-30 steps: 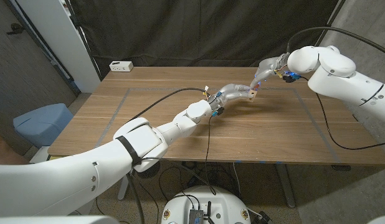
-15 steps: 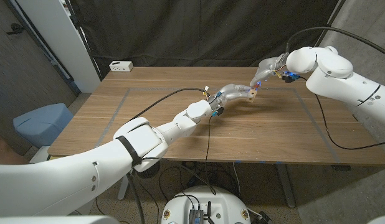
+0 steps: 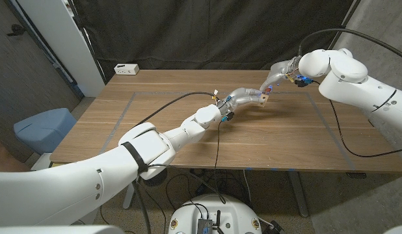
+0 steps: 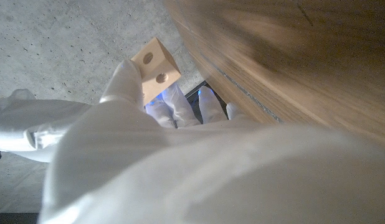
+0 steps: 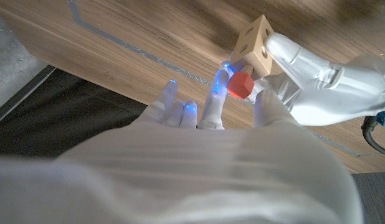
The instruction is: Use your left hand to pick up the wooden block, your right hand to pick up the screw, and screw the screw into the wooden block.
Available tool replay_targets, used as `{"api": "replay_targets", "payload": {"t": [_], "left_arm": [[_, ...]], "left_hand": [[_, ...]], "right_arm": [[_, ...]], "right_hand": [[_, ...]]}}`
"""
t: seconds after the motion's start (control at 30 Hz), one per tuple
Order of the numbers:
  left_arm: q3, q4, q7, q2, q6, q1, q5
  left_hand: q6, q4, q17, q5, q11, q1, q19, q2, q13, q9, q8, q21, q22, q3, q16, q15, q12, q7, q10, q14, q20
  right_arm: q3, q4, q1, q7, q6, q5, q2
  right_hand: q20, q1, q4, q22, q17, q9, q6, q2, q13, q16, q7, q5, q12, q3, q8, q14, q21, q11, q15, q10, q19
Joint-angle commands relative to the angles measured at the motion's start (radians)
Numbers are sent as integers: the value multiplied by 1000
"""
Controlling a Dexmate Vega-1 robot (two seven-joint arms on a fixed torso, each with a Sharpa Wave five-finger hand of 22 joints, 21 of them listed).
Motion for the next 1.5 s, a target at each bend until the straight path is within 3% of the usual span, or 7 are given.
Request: {"api": "replay_targets", "payload": {"t": [0.03,0.37,0.63,1.17,1.5], "left_arm": [[1,-14,3,6,-18,10,7],[-2,-20,1,8,-22,16,9],[-4,-25,2,10,-24,21,10],[-7,-22,0,10,-25,19,10],[-5,-22,-1,10,-26,20,12]], "left_hand": [[48,8,3,5,-2,-5,1,19,5,3,9,2,2,18,-3,-88,4,12,8,9,4],[46,7,3,5,-2,-4,1,20,5,3,7,2,2,18,-3,-88,4,15,7,7,5],[48,7,4,6,-2,-4,1,20,5,3,7,2,2,18,-3,-87,3,11,6,8,4],[47,6,4,5,-2,-3,2,19,6,3,7,2,2,18,-3,-88,3,12,7,7,3],[47,6,5,6,-2,-3,3,20,6,3,6,2,2,18,-3,-88,3,11,6,7,3]], "right_arm": [[23,-20,-25,-16,2,14,-15],[52,-39,-45,-32,11,54,-32],[78,-45,-48,-32,51,105,-48],[83,-50,-31,-4,90,118,-69],[79,-50,-24,30,99,107,-79]], "right_hand": [[3,-16,-2,2,2,1,-26,-1,0,-6,2,3,-6,-5,-18,-2,-1,3,13,-3,-3],[18,-36,-9,2,1,0,-106,-10,1,-19,16,6,-25,-19,-69,-17,-5,13,31,-31,-24],[37,-53,-19,3,0,0,-195,-16,5,-36,27,8,-45,-31,-126,-54,-8,29,57,-84,-60],[76,33,-80,2,-7,2,-291,-18,8,-46,-16,11,-55,2,-196,-87,-7,9,69,-157,-100],[99,89,-99,2,-8,4,-330,-27,9,-49,-53,9,-56,23,-226,-115,-7,-8,74,-193,-120]]}}
